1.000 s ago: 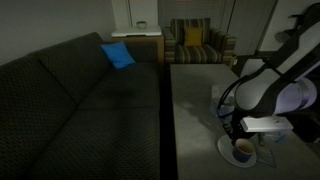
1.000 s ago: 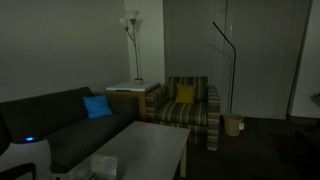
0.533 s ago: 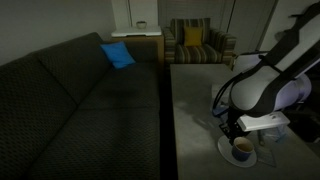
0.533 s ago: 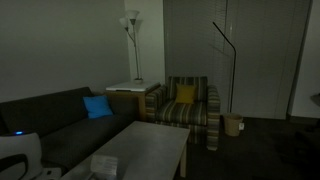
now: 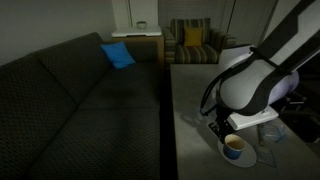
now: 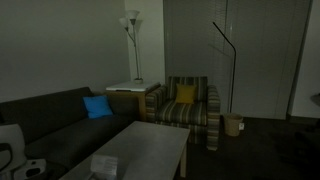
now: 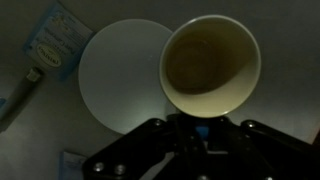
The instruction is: Take the cup on the plate and put it on the table
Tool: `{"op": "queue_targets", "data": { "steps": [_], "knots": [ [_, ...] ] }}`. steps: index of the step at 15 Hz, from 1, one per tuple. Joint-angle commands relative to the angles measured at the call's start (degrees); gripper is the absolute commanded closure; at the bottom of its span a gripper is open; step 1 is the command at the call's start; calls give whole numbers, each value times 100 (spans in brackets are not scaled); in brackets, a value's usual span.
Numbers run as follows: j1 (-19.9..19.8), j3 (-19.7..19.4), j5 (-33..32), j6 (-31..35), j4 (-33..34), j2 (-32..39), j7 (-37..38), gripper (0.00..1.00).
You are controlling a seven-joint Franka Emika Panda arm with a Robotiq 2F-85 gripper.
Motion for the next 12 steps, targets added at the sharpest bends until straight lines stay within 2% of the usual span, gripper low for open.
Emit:
{"op": "queue_targets", "data": {
  "steps": [1, 12],
  "knots": [
    [23, 98, -191, -131, -99, -137, -59, 97],
    [38, 306, -217, -37, 375, 274, -149, 97]
  ]
}}
